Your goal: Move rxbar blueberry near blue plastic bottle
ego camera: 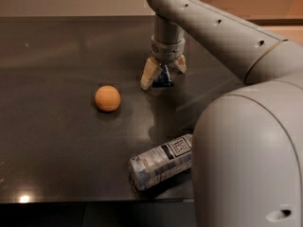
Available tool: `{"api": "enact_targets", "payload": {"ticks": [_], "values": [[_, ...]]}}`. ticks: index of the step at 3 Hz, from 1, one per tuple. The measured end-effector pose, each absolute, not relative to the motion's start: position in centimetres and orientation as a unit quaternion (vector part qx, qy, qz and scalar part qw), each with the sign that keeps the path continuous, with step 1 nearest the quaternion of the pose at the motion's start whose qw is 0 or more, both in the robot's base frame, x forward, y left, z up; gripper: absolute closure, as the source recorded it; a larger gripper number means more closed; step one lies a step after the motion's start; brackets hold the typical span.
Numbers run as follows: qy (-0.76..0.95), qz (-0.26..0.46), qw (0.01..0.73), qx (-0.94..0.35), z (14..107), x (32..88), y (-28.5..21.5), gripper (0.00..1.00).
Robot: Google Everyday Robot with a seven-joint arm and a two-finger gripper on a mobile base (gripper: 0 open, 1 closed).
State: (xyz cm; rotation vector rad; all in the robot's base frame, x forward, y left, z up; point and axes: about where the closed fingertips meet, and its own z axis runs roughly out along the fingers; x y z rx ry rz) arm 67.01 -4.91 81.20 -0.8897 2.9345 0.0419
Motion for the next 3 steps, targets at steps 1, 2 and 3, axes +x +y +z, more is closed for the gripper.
{"api": "enact_targets", "payload": {"ticks": [1,2,3], "values": [[0.956,0.018,0.036,-0.289,81.1,67.3,-5.1,0.39],[0.956,0.018,0.036,-0.289,81.7,67.3,-5.1,0.62],[0.956,0.018,0.036,-0.289,82.6,67.3,-5.1,0.86]]}}
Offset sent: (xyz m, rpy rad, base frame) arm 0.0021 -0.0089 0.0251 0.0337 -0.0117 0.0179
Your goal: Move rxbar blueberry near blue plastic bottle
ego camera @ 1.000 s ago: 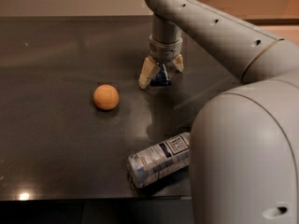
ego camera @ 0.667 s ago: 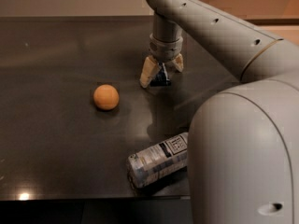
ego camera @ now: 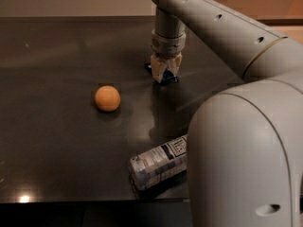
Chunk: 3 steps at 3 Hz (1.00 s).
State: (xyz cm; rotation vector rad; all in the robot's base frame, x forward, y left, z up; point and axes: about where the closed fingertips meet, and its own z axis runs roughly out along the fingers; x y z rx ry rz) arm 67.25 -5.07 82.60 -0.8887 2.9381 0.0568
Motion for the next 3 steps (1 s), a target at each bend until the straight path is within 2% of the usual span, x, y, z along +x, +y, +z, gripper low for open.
{"api": "enact_targets", "payload": {"ticks": [1,3], "values": [[0.956,0.018,0.036,-0.289,82.8,67.2,-5.1,1.0],[0.929,0.034,0.081,-0.358,87.2,62.7,-7.4,1.0]]}}
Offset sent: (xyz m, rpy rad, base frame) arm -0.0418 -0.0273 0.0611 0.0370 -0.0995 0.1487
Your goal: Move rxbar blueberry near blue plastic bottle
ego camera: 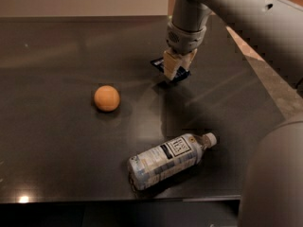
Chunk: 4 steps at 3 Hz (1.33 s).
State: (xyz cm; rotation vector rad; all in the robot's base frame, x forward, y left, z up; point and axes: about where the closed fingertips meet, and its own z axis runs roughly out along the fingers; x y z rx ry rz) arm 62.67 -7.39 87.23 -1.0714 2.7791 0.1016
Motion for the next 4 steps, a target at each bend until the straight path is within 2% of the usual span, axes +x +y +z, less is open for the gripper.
{"api": "enact_targets", "payload": {"ticks": [2,4], "values": [[0.897,0.072,0.066,-0.43,88.9,54.5,-8.2,1.0],[0.886,0.117,0.023,-0.447,87.8,48.0,-6.5,1.0]]}}
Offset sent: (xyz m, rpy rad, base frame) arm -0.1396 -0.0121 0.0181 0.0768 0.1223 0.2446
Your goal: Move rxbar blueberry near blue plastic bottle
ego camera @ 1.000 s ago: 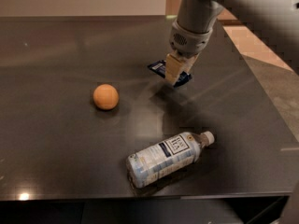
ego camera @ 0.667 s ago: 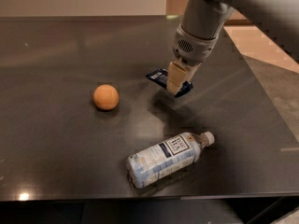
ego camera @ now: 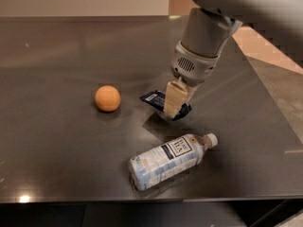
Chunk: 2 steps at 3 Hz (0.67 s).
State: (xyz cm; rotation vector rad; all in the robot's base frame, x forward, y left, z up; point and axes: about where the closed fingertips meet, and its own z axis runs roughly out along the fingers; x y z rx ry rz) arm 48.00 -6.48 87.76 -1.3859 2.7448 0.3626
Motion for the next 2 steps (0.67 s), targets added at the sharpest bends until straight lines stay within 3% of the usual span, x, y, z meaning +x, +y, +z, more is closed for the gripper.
{"api": "enact_targets", "payload": {"ticks": [1,2], "values": [[0.878,0.14,0.009,-0.457,87.0,45.7,-5.3,1.0],[0.873,0.148,0.0,-0.464,86.5,44.5,-4.8,0.81]]}}
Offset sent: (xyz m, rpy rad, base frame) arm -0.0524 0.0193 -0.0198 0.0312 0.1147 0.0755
